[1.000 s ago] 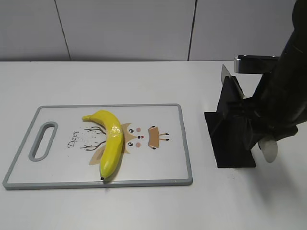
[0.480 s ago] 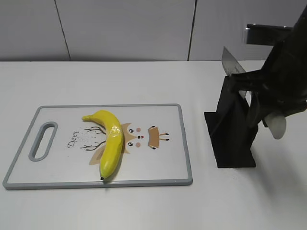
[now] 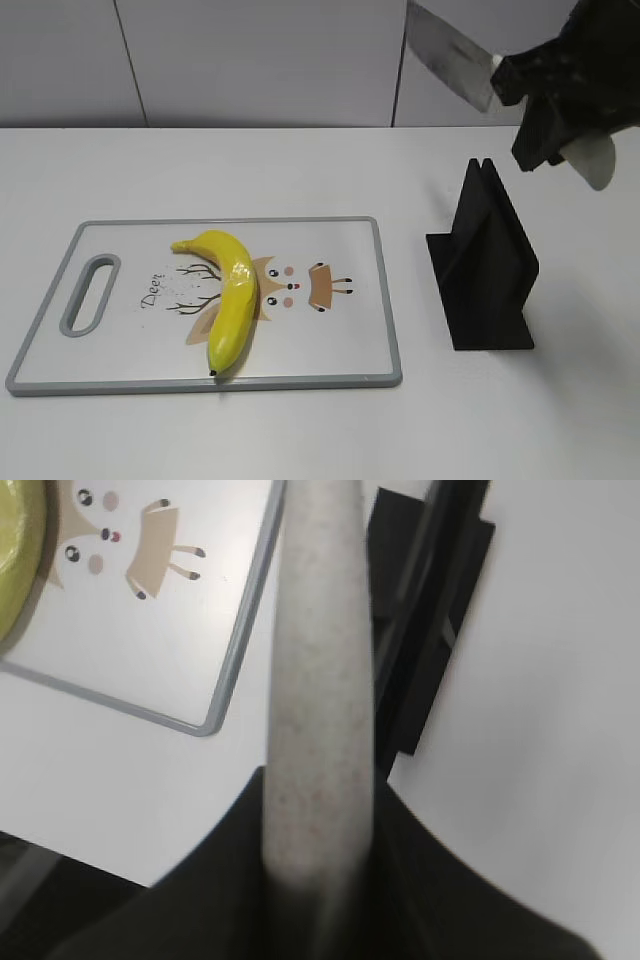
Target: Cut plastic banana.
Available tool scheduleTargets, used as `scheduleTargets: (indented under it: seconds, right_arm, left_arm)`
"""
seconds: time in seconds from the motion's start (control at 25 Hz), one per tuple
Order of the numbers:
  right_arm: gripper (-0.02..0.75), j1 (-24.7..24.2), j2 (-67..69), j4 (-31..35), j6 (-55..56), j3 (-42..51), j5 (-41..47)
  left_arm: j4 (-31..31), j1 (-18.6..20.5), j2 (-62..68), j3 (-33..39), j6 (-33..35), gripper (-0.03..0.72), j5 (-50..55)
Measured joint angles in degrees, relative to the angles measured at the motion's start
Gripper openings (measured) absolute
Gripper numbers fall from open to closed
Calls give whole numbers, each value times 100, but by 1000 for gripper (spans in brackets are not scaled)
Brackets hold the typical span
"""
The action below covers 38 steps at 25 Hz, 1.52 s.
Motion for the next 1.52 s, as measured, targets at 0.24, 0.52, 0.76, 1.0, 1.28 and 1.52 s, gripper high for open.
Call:
scheduleTargets:
  seconds: [0.24,0.52,0.76,1.0,1.28,1.52]
  right_arm:
    - [163,0,412,260,-1773,-595,36]
    - [163,11,1244,659,-3411,-1211,111]
    - [163,11,1824,772,-4765,-1711,134]
    - [163,24,2281,889,-5860,-2004,184]
    - [162,82,2676,1475,-6980,-2026,163]
    - [162,162,2784,1955,-7555,-2026,140]
  left_arm:
    - [-429,0,1187,-352,584,574,-841]
    - [-1063,0,3202,-1168,1809,574,-1825]
    - [-1658,0,4921,-2384,3009,574,-1900]
    - [-1921,-398,6436,-3700,4186,574,-1498]
    - [-1685,-1426,7872,-4725,5430,574,-587]
    - [-1540,-1861,8796,-4890,5716,574,-552]
